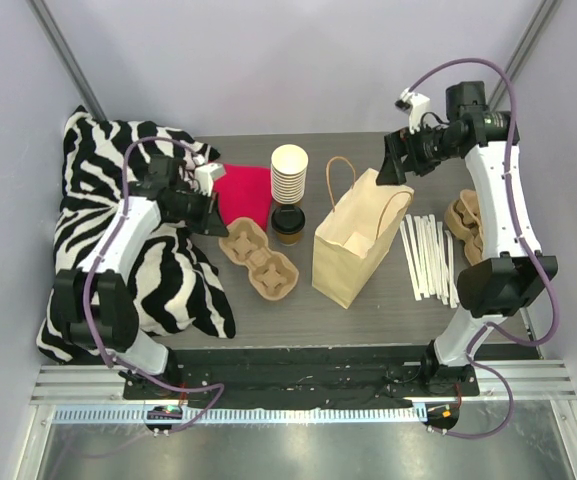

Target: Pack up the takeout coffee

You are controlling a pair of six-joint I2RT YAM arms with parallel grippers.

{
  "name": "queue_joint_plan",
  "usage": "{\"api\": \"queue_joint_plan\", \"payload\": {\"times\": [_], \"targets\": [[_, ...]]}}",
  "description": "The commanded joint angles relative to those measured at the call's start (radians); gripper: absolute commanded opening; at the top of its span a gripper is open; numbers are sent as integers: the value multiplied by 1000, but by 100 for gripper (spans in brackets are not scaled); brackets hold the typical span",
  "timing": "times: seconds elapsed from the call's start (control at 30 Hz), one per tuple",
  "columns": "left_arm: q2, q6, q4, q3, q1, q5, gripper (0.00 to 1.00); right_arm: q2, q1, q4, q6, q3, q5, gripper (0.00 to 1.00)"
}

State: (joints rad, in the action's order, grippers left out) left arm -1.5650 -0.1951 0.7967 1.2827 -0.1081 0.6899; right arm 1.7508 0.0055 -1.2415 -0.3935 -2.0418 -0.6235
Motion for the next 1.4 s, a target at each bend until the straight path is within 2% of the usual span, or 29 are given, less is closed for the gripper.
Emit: {"api": "queue_joint_plan", "payload": {"times": [0.0, 0.17, 0.27, 0.3, 0.33, 0.37, 0.47, 0.63, 0.77, 0.9, 1.0, 1.17, 1.33, 1.37], "targets": [[98, 26, 94, 40, 64, 86, 0, -60, 22, -13, -88, 37, 99, 90], [200, 71, 151, 131, 81, 89, 0, -59, 22, -38, -133, 60, 108, 83], [249, 75, 164, 187, 82, 69, 0, -65, 22, -36, -151, 84, 91, 69], [282, 80, 156, 197, 82, 62, 0, -69, 22, -36, -154, 91, 87, 55], [295, 80, 141, 229, 82, 44, 0, -71, 24, -38, -162, 92, 74, 45], [309, 82, 136, 250, 82, 37, 0, -71, 22, -41, -166, 94, 71, 26], [324, 68, 141, 351, 81, 30, 0, -79, 27, -39, -180, 91, 68, 1], [283, 65, 127, 553, 61, 13, 0, -114, 36, -24, -220, 100, 62, 1], [241, 66, 29, 668, 12, -56, 0, -134, 59, -21, -243, 106, 73, 1], [123, 109, 15, 933, -25, -36, 0, -158, 85, -9, -254, 123, 82, 1], [53, 103, 15, 1062, -120, -75, 0, -178, 108, 5, -246, 146, 81, 1], [-33, 123, 27, 1164, -272, -90, 0, -208, 137, -4, -242, 158, 65, 1], [-32, -32, 76, 1124, -474, -219, 0, -243, 145, -35, -271, 163, 38, 1], [-26, -109, 78, 1113, -510, -293, 0, -249, 146, -39, -289, 169, 33, 1]]}}
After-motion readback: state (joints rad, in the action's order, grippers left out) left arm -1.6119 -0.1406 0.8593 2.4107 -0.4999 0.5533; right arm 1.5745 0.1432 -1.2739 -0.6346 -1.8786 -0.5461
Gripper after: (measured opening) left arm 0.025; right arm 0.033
